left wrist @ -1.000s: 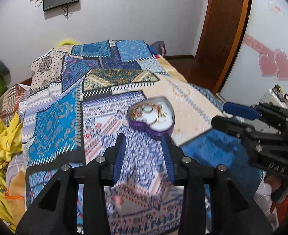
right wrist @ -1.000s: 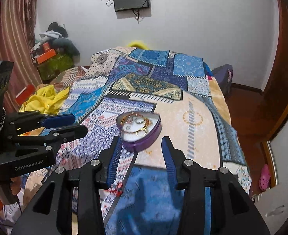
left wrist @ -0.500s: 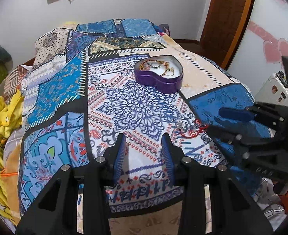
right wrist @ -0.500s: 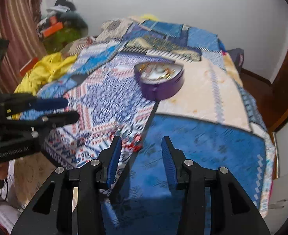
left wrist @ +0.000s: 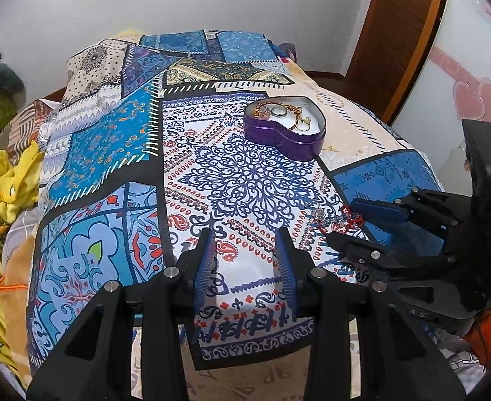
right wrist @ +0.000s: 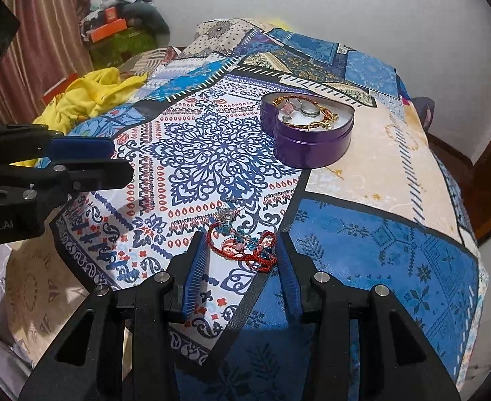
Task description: Organize jewelry
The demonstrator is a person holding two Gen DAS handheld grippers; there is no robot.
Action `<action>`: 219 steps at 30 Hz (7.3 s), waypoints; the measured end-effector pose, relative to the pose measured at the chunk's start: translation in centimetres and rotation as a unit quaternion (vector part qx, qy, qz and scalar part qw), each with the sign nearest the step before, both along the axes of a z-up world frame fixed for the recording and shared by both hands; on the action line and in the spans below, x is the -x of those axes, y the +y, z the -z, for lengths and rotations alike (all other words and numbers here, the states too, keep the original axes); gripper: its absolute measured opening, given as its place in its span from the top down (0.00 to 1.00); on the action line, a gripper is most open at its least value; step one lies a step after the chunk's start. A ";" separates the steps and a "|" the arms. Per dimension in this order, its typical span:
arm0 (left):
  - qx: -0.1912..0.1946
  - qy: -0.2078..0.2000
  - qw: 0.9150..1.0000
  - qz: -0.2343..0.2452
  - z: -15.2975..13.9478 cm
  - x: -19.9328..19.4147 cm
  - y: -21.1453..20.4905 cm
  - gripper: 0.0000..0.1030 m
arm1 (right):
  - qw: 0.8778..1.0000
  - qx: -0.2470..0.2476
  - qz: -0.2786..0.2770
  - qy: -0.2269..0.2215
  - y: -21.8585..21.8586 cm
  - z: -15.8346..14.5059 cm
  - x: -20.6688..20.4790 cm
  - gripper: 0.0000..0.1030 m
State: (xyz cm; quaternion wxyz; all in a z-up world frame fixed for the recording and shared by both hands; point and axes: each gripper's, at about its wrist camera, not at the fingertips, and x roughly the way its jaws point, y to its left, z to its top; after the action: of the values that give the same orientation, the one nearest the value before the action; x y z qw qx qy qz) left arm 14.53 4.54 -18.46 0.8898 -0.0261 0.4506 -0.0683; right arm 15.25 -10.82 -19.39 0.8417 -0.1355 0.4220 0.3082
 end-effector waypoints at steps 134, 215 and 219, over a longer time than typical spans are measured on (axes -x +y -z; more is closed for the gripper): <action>0.013 -0.303 0.953 -0.020 -19.7 3.8 -3.3 0.53 | 0.940 -0.211 0.082 -0.255 -6.6 -21.8 4.1 0.84; 0.011 -0.355 0.933 -0.051 -20.5 11.6 -4.4 0.06 | 0.916 -0.179 0.153 -0.324 -7.4 -22.0 11.0 0.17; 0.012 -0.355 0.934 -0.049 -20.5 11.6 -4.4 0.06 | 0.916 -0.180 0.155 -0.324 -7.5 -21.9 11.0 0.17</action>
State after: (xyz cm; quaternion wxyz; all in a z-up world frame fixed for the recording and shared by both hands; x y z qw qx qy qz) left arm 2.97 0.19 2.04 0.9935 -0.0325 0.1032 -0.0348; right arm 4.30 -18.29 2.55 0.9797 -0.0073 0.0790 0.1841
